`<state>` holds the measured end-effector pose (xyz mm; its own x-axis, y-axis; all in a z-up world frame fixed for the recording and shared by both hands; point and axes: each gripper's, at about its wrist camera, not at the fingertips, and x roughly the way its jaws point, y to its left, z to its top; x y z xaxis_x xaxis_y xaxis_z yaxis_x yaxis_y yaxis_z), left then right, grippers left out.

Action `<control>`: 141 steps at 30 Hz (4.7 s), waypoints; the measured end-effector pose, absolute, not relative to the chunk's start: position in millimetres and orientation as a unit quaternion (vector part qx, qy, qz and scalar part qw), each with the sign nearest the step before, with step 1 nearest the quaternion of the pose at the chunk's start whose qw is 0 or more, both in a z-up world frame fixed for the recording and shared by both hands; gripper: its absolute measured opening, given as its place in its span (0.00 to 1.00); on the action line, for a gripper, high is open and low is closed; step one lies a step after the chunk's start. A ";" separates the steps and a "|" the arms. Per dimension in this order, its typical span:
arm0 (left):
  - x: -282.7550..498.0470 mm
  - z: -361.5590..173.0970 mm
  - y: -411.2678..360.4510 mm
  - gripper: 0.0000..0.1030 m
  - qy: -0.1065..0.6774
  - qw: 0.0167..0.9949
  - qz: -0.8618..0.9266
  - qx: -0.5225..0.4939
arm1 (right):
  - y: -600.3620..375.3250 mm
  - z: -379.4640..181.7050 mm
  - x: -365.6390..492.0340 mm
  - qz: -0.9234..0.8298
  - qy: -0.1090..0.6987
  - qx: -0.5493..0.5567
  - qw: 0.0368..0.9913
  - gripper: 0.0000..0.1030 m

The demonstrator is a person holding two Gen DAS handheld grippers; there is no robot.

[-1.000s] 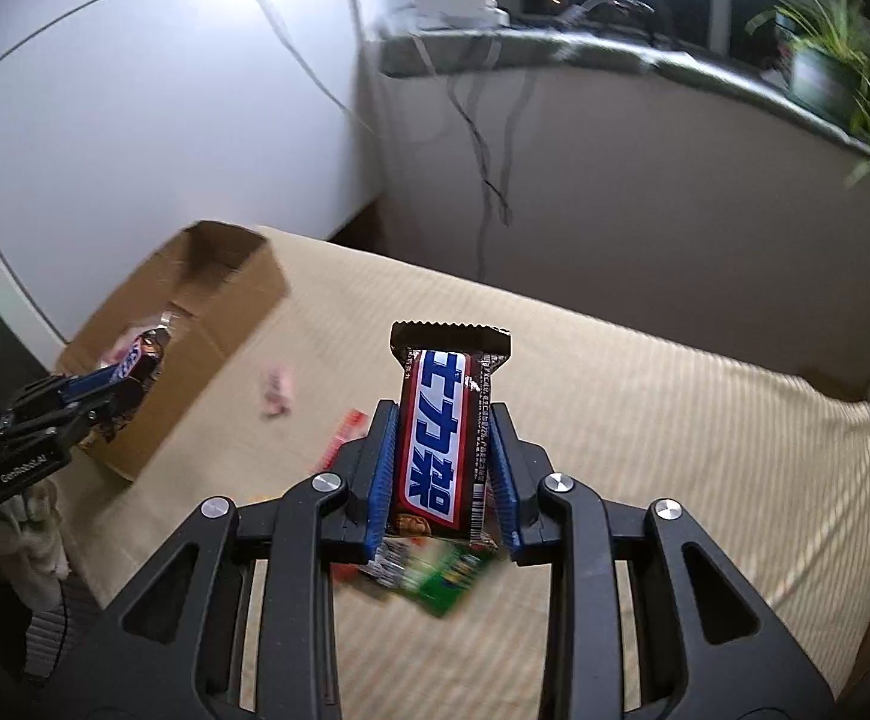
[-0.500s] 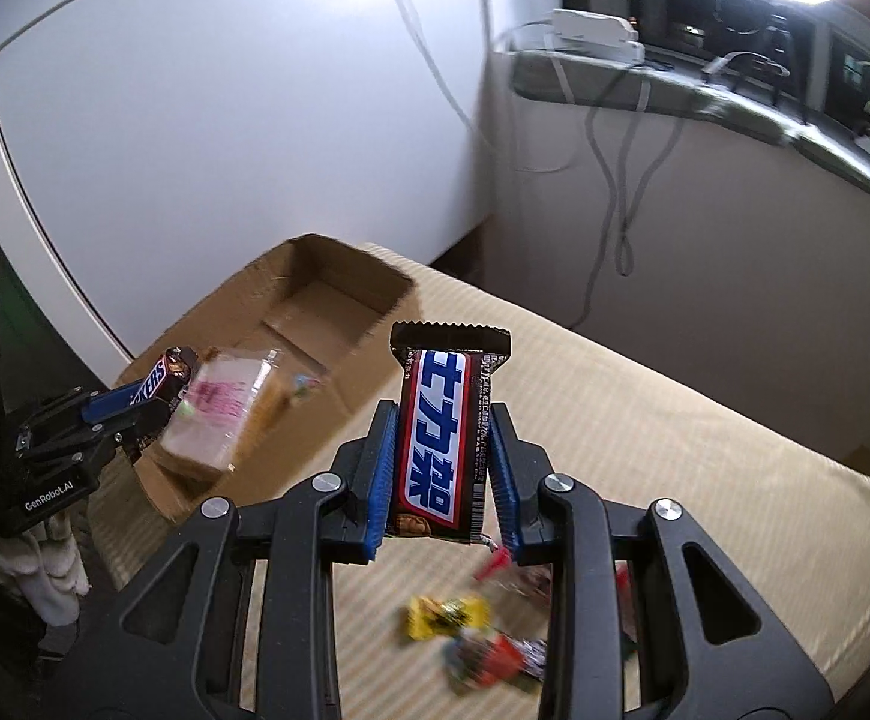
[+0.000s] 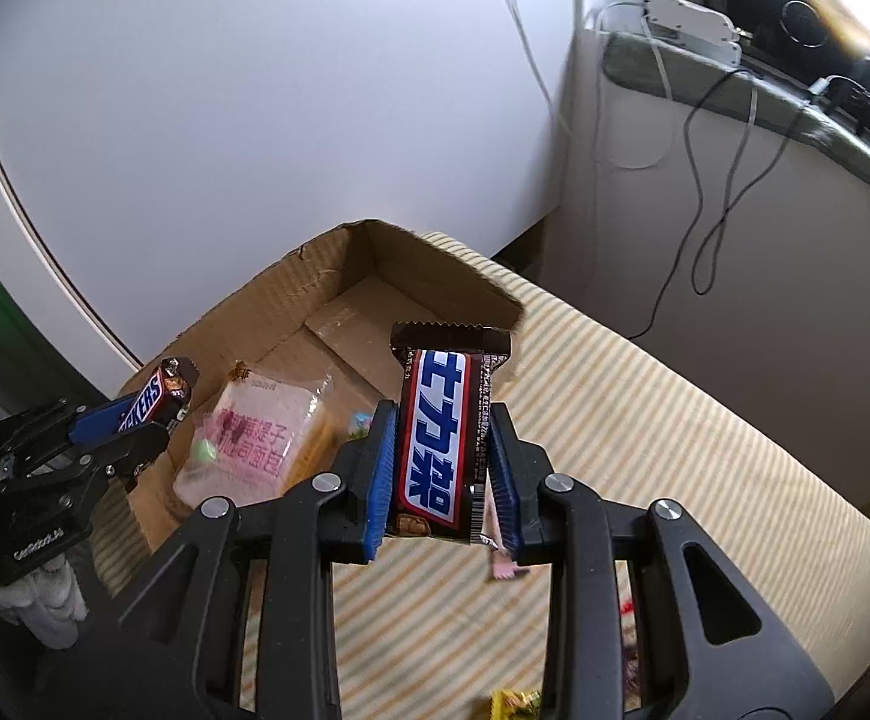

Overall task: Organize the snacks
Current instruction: 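Carry both Snickers bars over the cardboard box, then open both tools to drop the Snickers bars into the box, then move both tools back to the loose snacks on the bed, then close the right tool on a red dried-fruit bag while the left tool grasps the yellow candy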

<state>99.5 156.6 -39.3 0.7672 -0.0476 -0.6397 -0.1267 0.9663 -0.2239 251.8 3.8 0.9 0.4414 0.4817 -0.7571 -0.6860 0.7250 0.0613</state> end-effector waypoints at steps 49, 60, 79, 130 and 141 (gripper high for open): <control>96.3 -29.6 134.2 0.34 0.324 0.938 0.008 -0.126 | -33.4 4.6 265.3 0.321 0.375 -0.071 0.867 0.68; 93.8 -23.3 97.8 0.34 0.323 0.938 -0.029 -0.119 | -113.4 20.1 247.1 0.270 0.359 -0.073 0.891 0.90; 102.9 -44.4 14.2 0.34 0.360 0.922 -0.113 -0.087 | -231.4 -3.8 213.9 0.215 0.387 -0.061 0.894 0.86; 155.2 -95.3 -75.2 0.29 0.439 0.871 -0.195 0.100 | -222.0 -87.0 267.3 0.242 0.473 -0.076 0.844 0.49; 165.7 -95.2 -75.7 0.16 0.437 0.872 -0.204 0.085 | -228.4 -90.7 269.5 0.243 0.478 -0.066 0.841 0.33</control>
